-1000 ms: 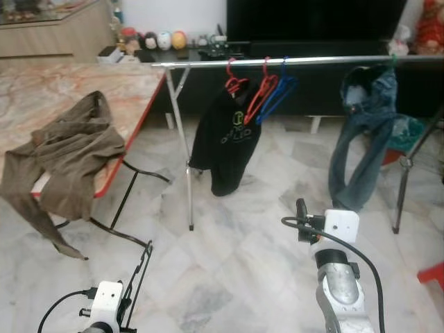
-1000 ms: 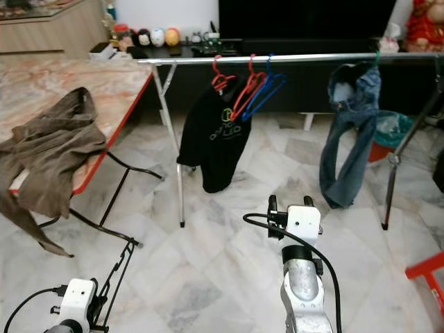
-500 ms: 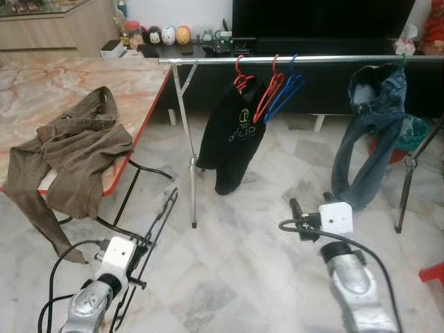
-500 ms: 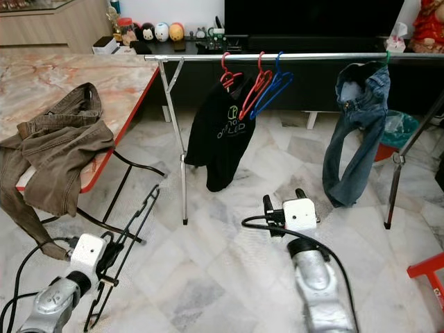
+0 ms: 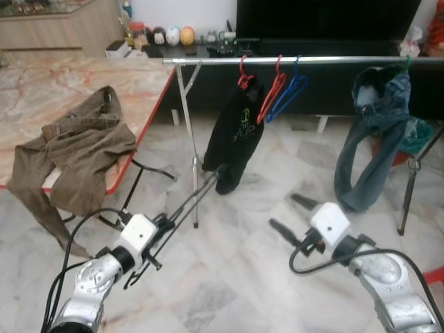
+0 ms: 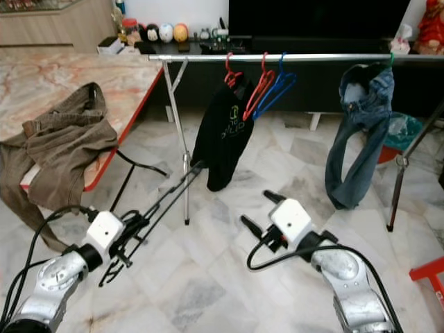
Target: Hang hanger
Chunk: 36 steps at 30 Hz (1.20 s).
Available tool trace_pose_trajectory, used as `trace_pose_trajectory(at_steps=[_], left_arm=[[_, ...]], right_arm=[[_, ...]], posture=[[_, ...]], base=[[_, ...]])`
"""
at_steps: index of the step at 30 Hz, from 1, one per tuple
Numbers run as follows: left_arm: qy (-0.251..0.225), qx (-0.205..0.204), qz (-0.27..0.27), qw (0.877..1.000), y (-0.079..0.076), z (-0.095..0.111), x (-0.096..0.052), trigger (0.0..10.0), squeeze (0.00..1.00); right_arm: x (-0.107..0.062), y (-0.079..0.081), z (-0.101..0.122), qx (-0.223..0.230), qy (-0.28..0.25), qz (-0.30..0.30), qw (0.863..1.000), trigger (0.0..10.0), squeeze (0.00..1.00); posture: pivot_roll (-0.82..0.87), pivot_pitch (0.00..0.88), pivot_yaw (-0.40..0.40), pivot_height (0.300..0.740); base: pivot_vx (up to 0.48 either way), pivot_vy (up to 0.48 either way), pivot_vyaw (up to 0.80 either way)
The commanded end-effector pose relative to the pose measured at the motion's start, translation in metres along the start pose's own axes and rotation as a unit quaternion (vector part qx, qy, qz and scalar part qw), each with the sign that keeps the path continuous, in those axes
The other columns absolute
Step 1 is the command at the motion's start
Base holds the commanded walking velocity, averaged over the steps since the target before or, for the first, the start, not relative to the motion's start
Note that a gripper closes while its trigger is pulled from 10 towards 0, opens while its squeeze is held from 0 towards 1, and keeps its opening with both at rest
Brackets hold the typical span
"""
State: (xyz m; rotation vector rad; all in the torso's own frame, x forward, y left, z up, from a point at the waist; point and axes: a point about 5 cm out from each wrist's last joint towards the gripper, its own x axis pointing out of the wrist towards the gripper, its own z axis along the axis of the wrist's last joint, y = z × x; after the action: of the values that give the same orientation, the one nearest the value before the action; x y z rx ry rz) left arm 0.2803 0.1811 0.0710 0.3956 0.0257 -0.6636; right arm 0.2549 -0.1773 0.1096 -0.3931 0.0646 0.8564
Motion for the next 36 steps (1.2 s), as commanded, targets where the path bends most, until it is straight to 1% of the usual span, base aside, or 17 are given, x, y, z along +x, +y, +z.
trace_pose_trajectory(at_steps=[1, 4, 6, 9, 12, 13, 15, 18, 19, 21, 24, 25, 28, 29, 30, 33, 36], left_arm=[[-0.003, 0.016, -0.042, 0.999, -0.004, 0.010, 0.003, 10.0, 0.00], [0.002, 0.031, -0.077, 0.997, -0.008, 0.014, 0.006, 10.0, 0.00], [0.003, 0.033, -0.081, 0.996, -0.008, 0.014, 0.006, 10.0, 0.00], [0.013, 0.051, -0.115, 0.992, -0.009, 0.016, 0.007, 10.0, 0.00], [0.022, 0.067, -0.167, 0.983, -0.012, 0.019, 0.007, 10.0, 0.00], [0.032, 0.075, -0.207, 0.975, -0.015, 0.021, 0.006, 10.0, 0.00], [0.041, 0.082, -0.230, 0.969, -0.016, 0.021, 0.005, 10.0, 0.00], [0.057, 0.088, -0.263, 0.959, -0.017, 0.020, 0.003, 10.0, 0.00], [0.064, 0.091, -0.283, 0.953, -0.019, 0.021, 0.003, 10.0, 0.00], [0.065, 0.090, -0.302, 0.947, -0.023, 0.023, 0.004, 10.0, 0.00], [0.062, 0.088, -0.314, 0.943, -0.026, 0.025, 0.004, 10.0, 0.00], [0.066, 0.093, -0.329, 0.937, -0.028, 0.026, 0.003, 10.0, 0.00], [0.069, 0.100, -0.346, 0.930, -0.028, 0.027, 0.002, 10.0, 0.00], [0.069, 0.101, -0.356, 0.927, -0.028, 0.029, 0.002, 10.0, 0.00], [0.068, 0.101, -0.359, 0.925, -0.028, 0.030, 0.002, 10.0, 0.00], [0.060, 0.108, -0.371, 0.921, -0.030, 0.036, 0.005, 10.0, 0.00], [0.052, 0.107, -0.368, 0.922, -0.032, 0.039, 0.007, 10.0, 0.00]], right_arm=[[-0.001, 0.012, 0.007, -0.017, -0.003, 0.073, 0.997, 10.0, 0.00], [-0.002, 0.018, 0.005, -0.023, 0.007, 0.109, 0.994, 10.0, 0.00], [-0.003, 0.019, 0.004, -0.022, 0.008, 0.115, 0.993, 10.0, 0.00], [-0.009, 0.028, 0.001, -0.001, 0.015, 0.166, 0.986, 10.0, 0.00], [-0.015, 0.034, -0.005, -0.001, 0.036, 0.206, 0.978, 10.0, 0.00], [-0.017, 0.033, -0.008, -0.001, 0.041, 0.212, 0.976, 10.0, 0.00], [-0.016, 0.031, -0.007, 0.007, 0.036, 0.211, 0.977, 10.0, 0.00], [-0.017, 0.029, -0.001, 0.036, 0.017, 0.223, 0.974, 10.0, 0.00], [-0.018, 0.029, 0.002, 0.062, 0.002, 0.231, 0.971, 10.0, 0.00], [-0.018, 0.029, 0.004, 0.086, -0.014, 0.236, 0.968, 10.0, 0.00], [-0.017, 0.026, 0.001, 0.104, -0.016, 0.226, 0.968, 10.0, 0.00], [-0.019, 0.026, -0.003, 0.121, -0.019, 0.232, 0.965, 10.0, 0.00], [-0.019, 0.028, -0.003, 0.174, -0.047, 0.244, 0.953, 10.0, 0.00], [-0.017, 0.031, -0.001, 0.214, -0.074, 0.253, 0.941, 10.0, 0.00], [-0.017, 0.032, 0.000, 0.227, -0.083, 0.256, 0.936, 10.0, 0.00], [-0.015, 0.044, -0.001, 0.233, -0.079, 0.285, 0.927, 10.0, 0.00], [-0.012, 0.047, -0.004, 0.228, -0.073, 0.283, 0.929, 10.0, 0.00]], posture=[[0.08, 0.021, 0.049, 0.740], [0.08, 0.023, 0.052, 0.740], [0.08, 0.023, 0.052, 0.740], [0.08, 0.026, 0.057, 0.740], [0.08, 0.032, 0.060, 0.740], [0.08, 0.032, 0.061, 0.740], [0.08, 0.032, 0.061, 0.740], [0.08, 0.029, 0.063, 0.740], [0.08, 0.027, 0.064, 0.740], [0.08, 0.027, 0.064, 0.740], [0.08, 0.023, 0.061, 0.740], [0.08, 0.020, 0.059, 0.740], [0.08, 0.020, 0.058, 0.740], [0.08, 0.016, 0.055, 0.740], [0.08, 0.013, 0.051, 0.740], [0.08, 0.005, 0.050, 0.740], [0.08, 0.000, 0.050, 0.740]], base=[[0.000, 0.000, 0.00], [0.000, 0.000, 0.00], [0.000, 0.000, 0.00], [0.000, 0.000, 0.00], [0.000, 0.000, 0.00], [0.000, 0.000, 0.00], [0.000, 0.000, 0.00], [0.000, 0.000, 0.00], [0.000, 0.000, 0.00], [0.000, 0.000, 0.00], [0.000, 0.000, 0.00], [0.000, 0.000, 0.00], [0.000, 0.000, 0.00], [0.000, 0.000, 0.00], [0.000, 0.000, 0.00], [0.000, 0.000, 0.00], [0.000, 0.000, 0.00]])
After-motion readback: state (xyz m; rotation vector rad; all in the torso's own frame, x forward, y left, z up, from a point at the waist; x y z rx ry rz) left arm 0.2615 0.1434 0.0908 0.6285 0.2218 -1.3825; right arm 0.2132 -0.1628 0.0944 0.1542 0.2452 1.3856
